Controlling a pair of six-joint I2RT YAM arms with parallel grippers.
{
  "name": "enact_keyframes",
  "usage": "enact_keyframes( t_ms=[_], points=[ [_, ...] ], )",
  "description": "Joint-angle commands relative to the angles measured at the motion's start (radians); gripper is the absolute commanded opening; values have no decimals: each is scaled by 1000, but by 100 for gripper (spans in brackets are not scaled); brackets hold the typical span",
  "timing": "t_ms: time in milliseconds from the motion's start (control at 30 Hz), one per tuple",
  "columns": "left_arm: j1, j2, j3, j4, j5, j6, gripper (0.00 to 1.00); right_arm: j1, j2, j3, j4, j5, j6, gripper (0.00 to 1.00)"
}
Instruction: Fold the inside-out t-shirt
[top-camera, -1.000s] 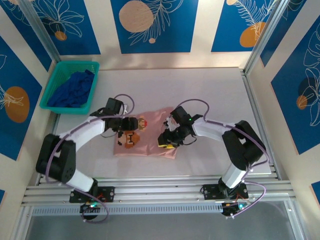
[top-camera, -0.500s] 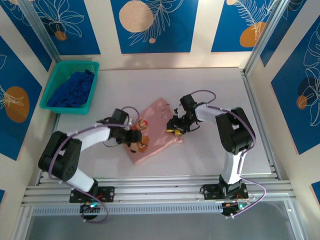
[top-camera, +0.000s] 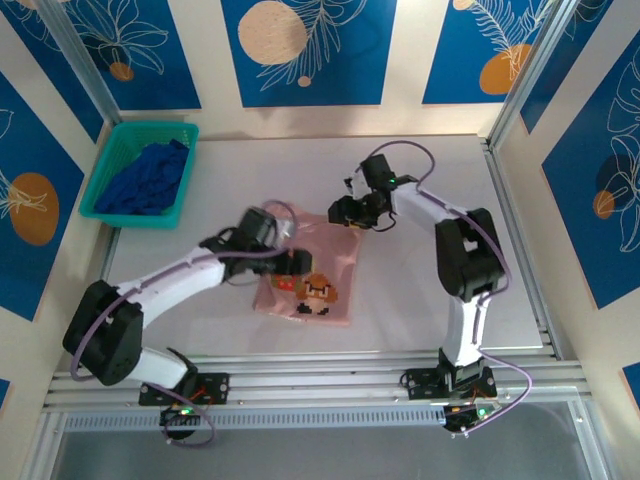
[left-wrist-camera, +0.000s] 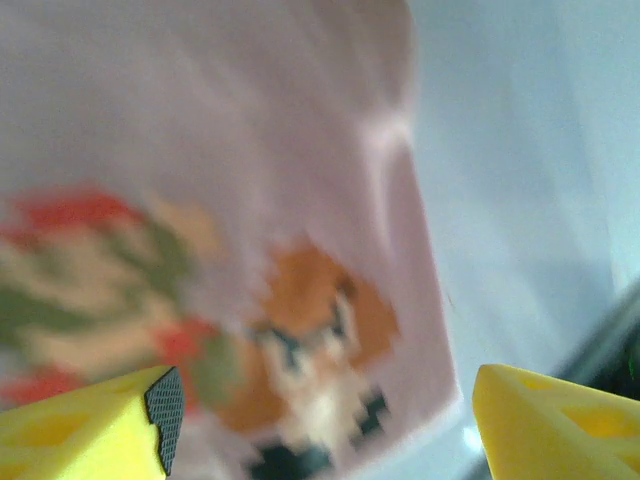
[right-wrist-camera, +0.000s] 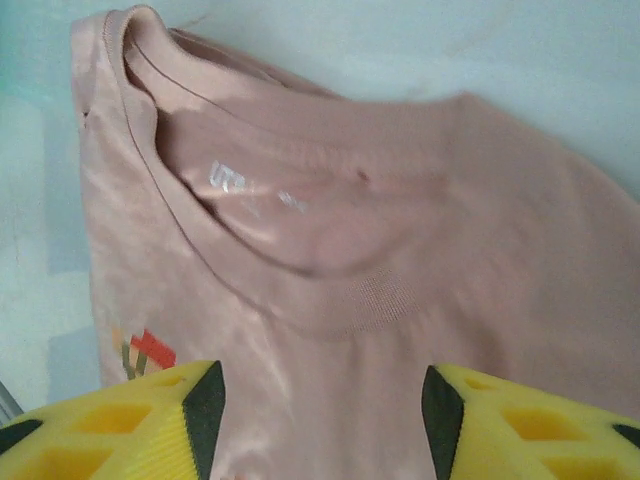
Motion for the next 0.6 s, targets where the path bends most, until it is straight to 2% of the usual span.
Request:
enact_keyframes(
  t_ms=[0, 133, 200, 267, 567],
  points=[
    [161, 95, 65, -9, -26, 60, 77, -63, -50, -76, 0, 40, 19, 63],
    [241, 306, 240, -55, -20, 169, 79, -115, 0, -63, 4, 36, 54, 70],
    [261, 400, 322, -94, -24, 219, 80, -116, 49, -27, -8, 34, 58, 72],
    [278, 483, 401, -131, 18, 261, 80, -110, 94, 1, -6, 25, 64, 72],
    [283, 693, 593, -206, 149, 362, 80, -69, 196, 62, 17, -7, 85, 69]
  ],
)
